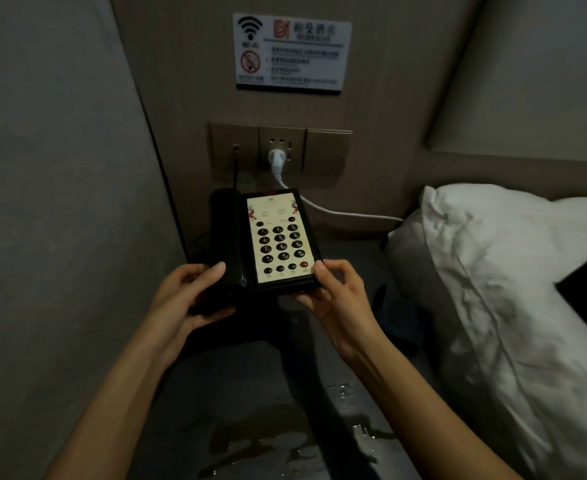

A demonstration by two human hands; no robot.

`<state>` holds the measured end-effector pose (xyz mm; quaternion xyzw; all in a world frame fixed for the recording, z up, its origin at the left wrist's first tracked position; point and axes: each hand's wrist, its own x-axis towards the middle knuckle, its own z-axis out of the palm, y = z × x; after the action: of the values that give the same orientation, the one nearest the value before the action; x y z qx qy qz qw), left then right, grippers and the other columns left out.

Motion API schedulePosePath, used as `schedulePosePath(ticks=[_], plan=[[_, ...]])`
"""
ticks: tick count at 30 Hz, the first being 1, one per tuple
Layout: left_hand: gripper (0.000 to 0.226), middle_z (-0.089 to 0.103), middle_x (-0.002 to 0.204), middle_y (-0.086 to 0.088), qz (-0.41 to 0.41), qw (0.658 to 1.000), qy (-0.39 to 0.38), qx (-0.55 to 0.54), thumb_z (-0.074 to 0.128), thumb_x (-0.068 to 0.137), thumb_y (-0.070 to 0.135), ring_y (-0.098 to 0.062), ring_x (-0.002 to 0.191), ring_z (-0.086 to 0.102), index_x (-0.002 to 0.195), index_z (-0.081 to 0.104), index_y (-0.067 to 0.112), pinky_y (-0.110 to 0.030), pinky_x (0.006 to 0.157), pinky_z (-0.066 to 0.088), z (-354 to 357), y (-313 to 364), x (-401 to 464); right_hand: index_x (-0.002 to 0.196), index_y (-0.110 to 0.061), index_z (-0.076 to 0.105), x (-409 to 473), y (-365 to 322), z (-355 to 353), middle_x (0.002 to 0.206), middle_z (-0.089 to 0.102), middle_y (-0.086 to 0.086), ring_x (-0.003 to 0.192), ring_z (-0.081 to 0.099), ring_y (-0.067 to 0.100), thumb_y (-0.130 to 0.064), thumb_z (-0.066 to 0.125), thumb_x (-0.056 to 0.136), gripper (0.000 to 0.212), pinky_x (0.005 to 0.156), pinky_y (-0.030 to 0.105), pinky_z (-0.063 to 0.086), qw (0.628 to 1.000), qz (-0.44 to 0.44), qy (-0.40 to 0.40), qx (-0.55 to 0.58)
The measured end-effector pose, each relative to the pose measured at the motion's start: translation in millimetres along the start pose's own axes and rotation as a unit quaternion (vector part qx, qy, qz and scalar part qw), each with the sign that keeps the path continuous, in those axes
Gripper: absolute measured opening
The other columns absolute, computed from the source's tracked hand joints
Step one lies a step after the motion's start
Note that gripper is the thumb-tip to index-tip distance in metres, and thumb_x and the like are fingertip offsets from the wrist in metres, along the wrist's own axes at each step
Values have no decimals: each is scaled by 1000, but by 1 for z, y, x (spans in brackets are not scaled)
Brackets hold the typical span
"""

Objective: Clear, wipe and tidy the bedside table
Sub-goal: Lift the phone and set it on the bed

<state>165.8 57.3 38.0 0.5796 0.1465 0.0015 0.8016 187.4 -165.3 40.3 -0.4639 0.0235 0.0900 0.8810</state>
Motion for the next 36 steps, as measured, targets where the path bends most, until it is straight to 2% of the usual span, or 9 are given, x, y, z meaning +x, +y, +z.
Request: schedulePosePath(ticks=[4, 8, 11, 14, 20, 24, 30, 33, 36], plan=[[46, 70, 111, -15, -23, 996, -64, -61, 81, 64, 28, -25, 95, 72, 102, 61, 12, -41, 68, 59, 33, -1, -11, 108, -7, 52, -11, -30, -22, 107, 73, 17, 103, 70, 31, -12, 53, 98, 12, 84, 44, 59, 1000, -12, -2, 2], [63, 70, 115, -14, -37, 992, -97, -68, 78, 68, 23, -27, 99, 71, 125, 55, 13, -44, 70, 59, 82, 1, -10, 104, -6, 52, -14, -61, -48, 101, 72, 13, 96, 71, 28, -13, 52, 98, 9, 86, 48, 58, 998, -51, 30, -11], [55, 71, 115, -12, -50, 987, -142, -51, 79, 68, 24, -25, 101, 71, 119, 62, 14, -42, 74, 59, 121, 7, -3, 100, -8, 52, -16, -85, -67, 98, 71, 12, 93, 70, 26, -13, 50, 100, 6, 88, 47, 57, 995, -78, 65, -6], [47, 72, 111, -11, -64, 979, -192, -23, 79, 68, 26, -22, 100, 71, 111, 68, 12, -39, 73, 59, 162, 11, 6, 96, -12, 50, -17, -110, -86, 101, 69, 10, 90, 69, 23, -14, 47, 102, 7, 79, 38, 58, 990, -100, 102, 10], [39, 75, 97, -8, -111, 968, -222, -23, 77, 64, 25, -18, 85, 73, 100, 71, 11, -37, 69, 61, 243, 4, 29, 117, -7, 47, -15, -150, -124, 111, 67, 17, 97, 69, 28, -17, 42, 104, 16, 81, 39, 60, 976, -141, 163, 40], [30, 75, 85, -7, -134, 963, -229, -41, 77, 63, 22, -20, 84, 70, 89, 71, 10, -37, 70, 62, 288, -7, 45, 133, -5, 44, -6, -165, -139, 110, 68, 9, 105, 66, 24, -13, 40, 105, 30, 98, 41, 51, 962, -162, 208, 75], [20, 70, 90, -6, -127, 960, -246, 34, 74, 80, 24, -18, 84, 67, 96, 69, 12, -36, 77, 59, 343, -21, 66, 141, -12, 37, 13, -178, -149, 132, 57, 13, 117, 59, 23, -5, 43, 102, 40, 102, 37, 48, 927, -179, 275, 182], [32, 69, 96, -9, -146, 955, -256, 31, 75, 81, 23, -19, 88, 67, 108, 67, 9, -33, 69, 61, 367, -30, 71, 143, -11, 36, 24, -183, -153, 136, 55, 15, 118, 58, 25, -3, 43, 102, 42, 94, 34, 49, 911, -199, 292, 210], [44, 68, 108, -14, -161, 950, -269, 9, 76, 80, 20, -25, 95, 67, 120, 65, 5, -35, 71, 62, 388, -37, 73, 148, -16, 29, 32, -180, -152, 140, 53, 15, 126, 55, 28, -1, 44, 100, 52, 107, 42, 45, 910, -218, 298, 189]])
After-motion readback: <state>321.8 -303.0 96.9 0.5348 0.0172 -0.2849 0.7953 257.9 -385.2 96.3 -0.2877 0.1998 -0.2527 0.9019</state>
